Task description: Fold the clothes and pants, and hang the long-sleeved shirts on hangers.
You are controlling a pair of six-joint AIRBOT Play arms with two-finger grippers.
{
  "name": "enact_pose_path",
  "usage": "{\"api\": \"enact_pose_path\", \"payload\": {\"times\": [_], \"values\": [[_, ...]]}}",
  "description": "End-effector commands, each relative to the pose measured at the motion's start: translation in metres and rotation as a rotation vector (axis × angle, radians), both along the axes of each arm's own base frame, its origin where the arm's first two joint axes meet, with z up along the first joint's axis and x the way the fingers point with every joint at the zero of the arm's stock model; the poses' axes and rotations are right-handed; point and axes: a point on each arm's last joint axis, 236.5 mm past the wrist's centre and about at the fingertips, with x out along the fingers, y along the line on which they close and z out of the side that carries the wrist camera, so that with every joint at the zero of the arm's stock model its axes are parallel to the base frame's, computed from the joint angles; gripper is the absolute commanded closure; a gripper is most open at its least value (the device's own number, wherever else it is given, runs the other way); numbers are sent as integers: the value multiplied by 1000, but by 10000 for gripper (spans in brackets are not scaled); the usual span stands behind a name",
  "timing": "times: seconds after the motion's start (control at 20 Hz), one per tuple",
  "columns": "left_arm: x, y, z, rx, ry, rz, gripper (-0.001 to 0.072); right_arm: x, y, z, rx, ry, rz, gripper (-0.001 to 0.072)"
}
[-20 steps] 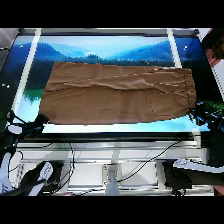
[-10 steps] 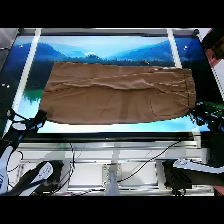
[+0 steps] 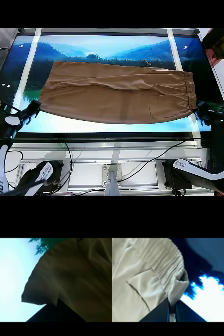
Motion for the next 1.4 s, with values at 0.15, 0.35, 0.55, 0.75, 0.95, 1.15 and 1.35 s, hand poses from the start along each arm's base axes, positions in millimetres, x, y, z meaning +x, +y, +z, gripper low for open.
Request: {"api": "enact_pose_path", "payload": {"times": [0.15, 0.35, 0.55, 0.75, 0.95, 1.15, 1.35], "values": [[12, 7, 73, 95, -158, -11, 684, -5, 7, 54, 11, 55, 161, 680], [38, 17, 94, 102, -182, -15, 684, 19, 3, 87, -44, 1, 188, 680], [92, 11, 113, 101, -197, -80, 684, 68, -4, 119, -168, -115, 146, 680], [164, -2, 94, 49, -176, -134, 684, 119, -8, 129, -215, -232, 12, 680], [222, -17, 89, 22, -202, -175, 684, 161, -12, 118, -188, -310, -137, 680], [250, -14, 84, -19, -234, -128, 684, 201, -7, 98, -146, -355, -222, 680], [263, -7, 76, -65, -285, -37, 684, 237, -9, 84, -96, -415, -328, 680]]}}
